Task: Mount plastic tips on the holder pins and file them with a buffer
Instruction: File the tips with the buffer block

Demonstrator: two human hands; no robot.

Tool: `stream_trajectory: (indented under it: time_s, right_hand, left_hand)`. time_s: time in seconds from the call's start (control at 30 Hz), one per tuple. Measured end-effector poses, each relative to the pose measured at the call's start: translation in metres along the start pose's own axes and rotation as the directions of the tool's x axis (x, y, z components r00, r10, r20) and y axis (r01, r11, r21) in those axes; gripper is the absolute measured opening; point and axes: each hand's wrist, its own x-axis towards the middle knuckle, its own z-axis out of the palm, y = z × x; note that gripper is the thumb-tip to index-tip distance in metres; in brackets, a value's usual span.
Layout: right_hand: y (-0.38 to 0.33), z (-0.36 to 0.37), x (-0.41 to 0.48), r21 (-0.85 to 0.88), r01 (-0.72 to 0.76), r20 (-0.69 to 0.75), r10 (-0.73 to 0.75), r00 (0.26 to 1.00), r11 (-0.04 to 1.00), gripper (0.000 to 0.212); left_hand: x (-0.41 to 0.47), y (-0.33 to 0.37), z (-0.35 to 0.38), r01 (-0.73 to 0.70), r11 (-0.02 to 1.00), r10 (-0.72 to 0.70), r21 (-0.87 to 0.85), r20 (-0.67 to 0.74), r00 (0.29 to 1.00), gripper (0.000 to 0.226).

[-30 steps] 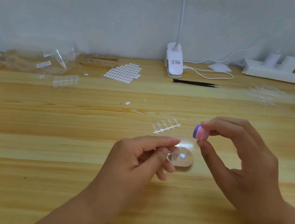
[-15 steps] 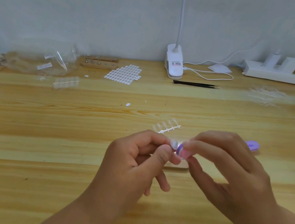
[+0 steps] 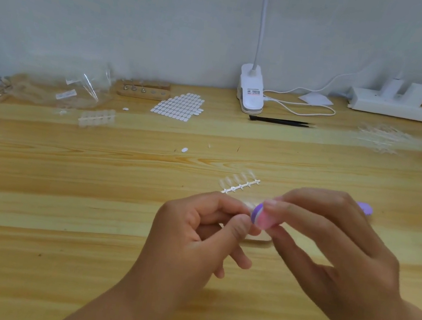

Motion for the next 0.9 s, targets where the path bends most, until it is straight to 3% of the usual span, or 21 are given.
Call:
stream_trajectory:
  time_s: [0.1,0.23,0.47,0.6,0.7,0.9]
  right_hand:
    - [-0.001,0.001,-0.001,-0.018,0.038,0.035,-0.037,0.999,0.999,0.026]
    - [0.009,-0.003,-0.001,-0.081,-0.018,0.026,0.021,0.999,0.997,0.028]
    - [0.004,0.001,-0.003,-0.021,0.026,0.041,-0.025,0.999,0.999,0.030]
    - [0.009,-0.005,0.000,0.001,-0.048,-0.019,0.048,0.999,0.999,0.029]
    - [-0.001,-0.002,-0.001,0.071,0.024,-0.003,-0.024,1.000,0.997,0.028]
    - [0.011,-0.003,0.000,0.013,-0.018,0.015,0.017,1.000,1.000,0.030]
  left_hand:
    - [-0.002,0.001,0.002,-0.030,0.999,0.030,0.011,-0.021,0.999,0.014]
    - [-0.001,-0.001,0.000,-0.015,1.000,0.015,-0.005,-0.068,0.998,0.014]
    - [0.000,0.002,0.000,-0.016,0.999,0.014,-0.051,-0.048,0.999,0.006]
    - [0.001,0.003,-0.001,0.040,0.994,-0.040,-0.105,-0.001,0.999,0.011]
    - [0.001,0.003,0.001,0.054,0.989,-0.046,-0.140,0.064,0.997,0.008]
    - [0.000,0.005,-0.001,0.074,0.980,-0.048,-0.185,0.143,0.989,0.011]
